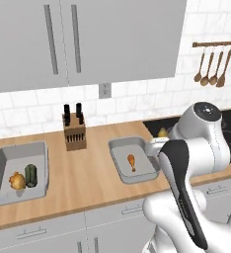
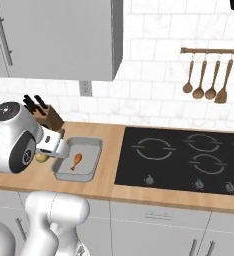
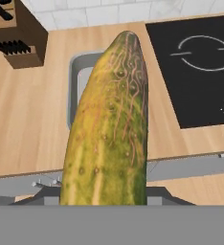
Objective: Place one cucumber and one chicken drumstick in each tupperware on the nearby counter, to pack two identical lunches.
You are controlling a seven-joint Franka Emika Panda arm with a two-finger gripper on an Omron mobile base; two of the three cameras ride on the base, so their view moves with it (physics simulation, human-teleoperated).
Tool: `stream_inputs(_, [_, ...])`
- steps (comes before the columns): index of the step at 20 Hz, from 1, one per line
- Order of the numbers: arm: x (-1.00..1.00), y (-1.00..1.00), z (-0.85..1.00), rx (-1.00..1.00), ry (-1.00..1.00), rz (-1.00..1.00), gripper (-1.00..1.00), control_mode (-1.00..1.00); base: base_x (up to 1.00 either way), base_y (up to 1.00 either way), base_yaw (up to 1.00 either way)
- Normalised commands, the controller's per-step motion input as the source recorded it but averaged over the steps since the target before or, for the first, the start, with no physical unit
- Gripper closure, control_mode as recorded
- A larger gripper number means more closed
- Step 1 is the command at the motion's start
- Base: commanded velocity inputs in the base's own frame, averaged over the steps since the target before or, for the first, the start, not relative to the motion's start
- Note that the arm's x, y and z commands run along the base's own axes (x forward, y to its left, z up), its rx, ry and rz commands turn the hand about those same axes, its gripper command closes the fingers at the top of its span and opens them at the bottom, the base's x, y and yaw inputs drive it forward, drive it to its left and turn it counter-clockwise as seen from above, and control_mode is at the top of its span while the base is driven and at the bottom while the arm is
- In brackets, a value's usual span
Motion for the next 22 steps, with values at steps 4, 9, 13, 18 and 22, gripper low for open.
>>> stream_inputs(4, [0.0, 0.0, 0.0, 0.0, 0.0, -0.04, 1.0, -1.0, 0.0, 0.0, -0.05])
stream_inputs(9, [0.48, 0.05, -0.35, 0.0, -0.09, 0.0, 1.0, -1.0, 0.0, 0.0, 0.0])
stream_inputs(13, [0.77, 0.01, -0.65, -0.01, 0.0, 0.02, 1.0, -1.0, 0.0, 0.0, 0.0])
stream_inputs(18, [1.0, -0.11, -0.49, -0.01, 0.26, 0.04, 1.0, -1.0, 0.0, 0.0, 0.0])
stream_inputs(22, [1.0, -0.01, -0.43, -0.02, 0.35, 0.0, 1.0, -1.0, 0.0, 0.0, 0.0])
